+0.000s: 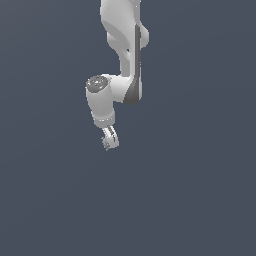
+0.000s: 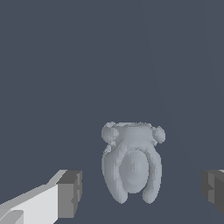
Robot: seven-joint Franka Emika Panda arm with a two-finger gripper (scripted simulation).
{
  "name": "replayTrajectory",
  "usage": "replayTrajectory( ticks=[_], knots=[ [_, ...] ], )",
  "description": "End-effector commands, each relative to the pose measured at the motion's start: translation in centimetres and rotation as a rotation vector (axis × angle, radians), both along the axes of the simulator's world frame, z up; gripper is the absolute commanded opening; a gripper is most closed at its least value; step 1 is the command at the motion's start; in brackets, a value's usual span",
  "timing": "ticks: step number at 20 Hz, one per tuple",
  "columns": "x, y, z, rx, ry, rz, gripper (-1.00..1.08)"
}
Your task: Pick up the object and move it to a goal position.
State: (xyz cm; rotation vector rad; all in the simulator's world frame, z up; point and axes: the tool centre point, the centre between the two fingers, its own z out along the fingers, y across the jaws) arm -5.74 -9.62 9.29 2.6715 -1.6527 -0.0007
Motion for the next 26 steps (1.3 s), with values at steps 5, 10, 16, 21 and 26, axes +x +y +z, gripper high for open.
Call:
replayTrajectory(
  ticks=[5, 10, 16, 21, 26],
  knots=[
    [0.0, 0.0, -0.5, 0.000, 0.000, -0.001, 1.00],
    [-0.1, 0.0, -2.6, 0.000, 0.000, -0.003, 1.00],
    [-0.1, 0.0, -4.8, 0.000, 0.000, -0.005, 1.00],
    [-0.1, 0.0, -5.0, 0.000, 0.000, -0.005, -1.00],
    [-0.1, 0.0, -5.0, 0.000, 0.000, -0.005, -1.00]
  ],
)
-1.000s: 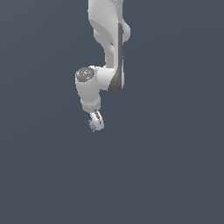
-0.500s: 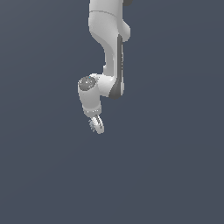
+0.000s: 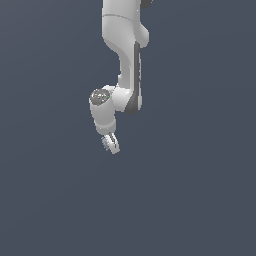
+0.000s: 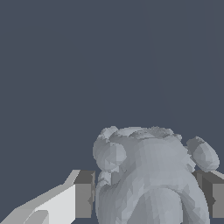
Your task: Pick up the object and move it to a goal position.
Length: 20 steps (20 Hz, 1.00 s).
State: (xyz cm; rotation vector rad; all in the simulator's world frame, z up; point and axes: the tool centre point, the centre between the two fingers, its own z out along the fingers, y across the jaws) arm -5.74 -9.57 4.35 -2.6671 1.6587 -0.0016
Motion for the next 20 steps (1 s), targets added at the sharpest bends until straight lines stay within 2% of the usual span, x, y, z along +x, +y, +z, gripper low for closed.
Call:
replayTrajectory(
  ticks=[1, 11, 20],
  knots=[
    [-0.1, 0.0, -0.1, 0.000, 0.002, -0.001, -1.00],
    [0.3, 0.0, 1.5, 0.000, 0.000, 0.000, -1.00],
    [1.3, -0.2, 7.5, -0.001, 0.000, -0.002, -1.00]
  ],
)
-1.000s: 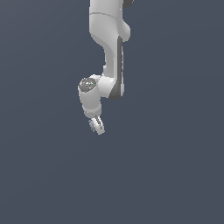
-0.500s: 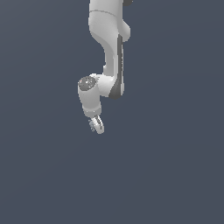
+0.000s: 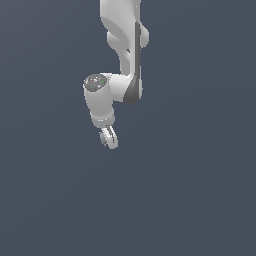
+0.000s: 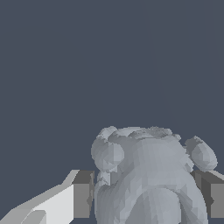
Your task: Pick up the object and move it to a goal position.
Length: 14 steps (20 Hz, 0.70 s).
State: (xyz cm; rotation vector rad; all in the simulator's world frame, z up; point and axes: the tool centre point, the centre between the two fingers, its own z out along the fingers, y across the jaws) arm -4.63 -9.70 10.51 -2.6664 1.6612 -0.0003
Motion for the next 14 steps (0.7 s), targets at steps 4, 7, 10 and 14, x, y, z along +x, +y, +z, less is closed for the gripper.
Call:
replayTrajectory(
  ticks=[4, 7, 10, 14],
  knots=[
    [1.0, -0.1, 5.3, -0.001, 0.000, -0.001, -1.00],
    [1.6, -0.2, 8.5, -0.002, 0.000, -0.002, -1.00],
    [2.2, -0.3, 11.6, -0.003, 0.000, -0.002, -1.00],
    [3.0, -0.3, 15.8, -0.003, 0.000, -0.002, -1.00]
  ],
)
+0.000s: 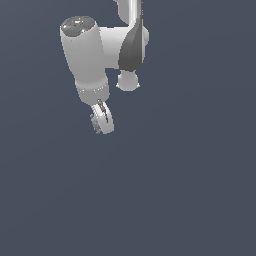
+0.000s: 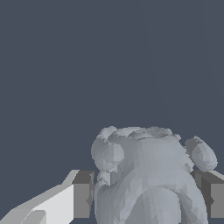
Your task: Pick up the object and move it to a goal position.
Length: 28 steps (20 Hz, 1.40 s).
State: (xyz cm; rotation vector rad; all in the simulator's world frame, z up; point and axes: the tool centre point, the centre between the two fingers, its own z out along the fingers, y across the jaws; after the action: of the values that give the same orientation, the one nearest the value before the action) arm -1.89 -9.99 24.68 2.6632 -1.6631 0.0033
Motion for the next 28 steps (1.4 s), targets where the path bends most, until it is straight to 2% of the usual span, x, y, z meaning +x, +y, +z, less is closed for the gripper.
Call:
replayTrajectory(
  ticks=[1, 14, 28],
  knots=[
    [0.5, 0.0, 2.6, -0.001, 0.001, 0.000, -1.00],
    [3.1, -0.1, 14.5, 0.000, 0.001, 0.001, -1.00],
    [5.1, -0.2, 22.6, 0.002, 0.001, 0.004, -1.00]
  ],
)
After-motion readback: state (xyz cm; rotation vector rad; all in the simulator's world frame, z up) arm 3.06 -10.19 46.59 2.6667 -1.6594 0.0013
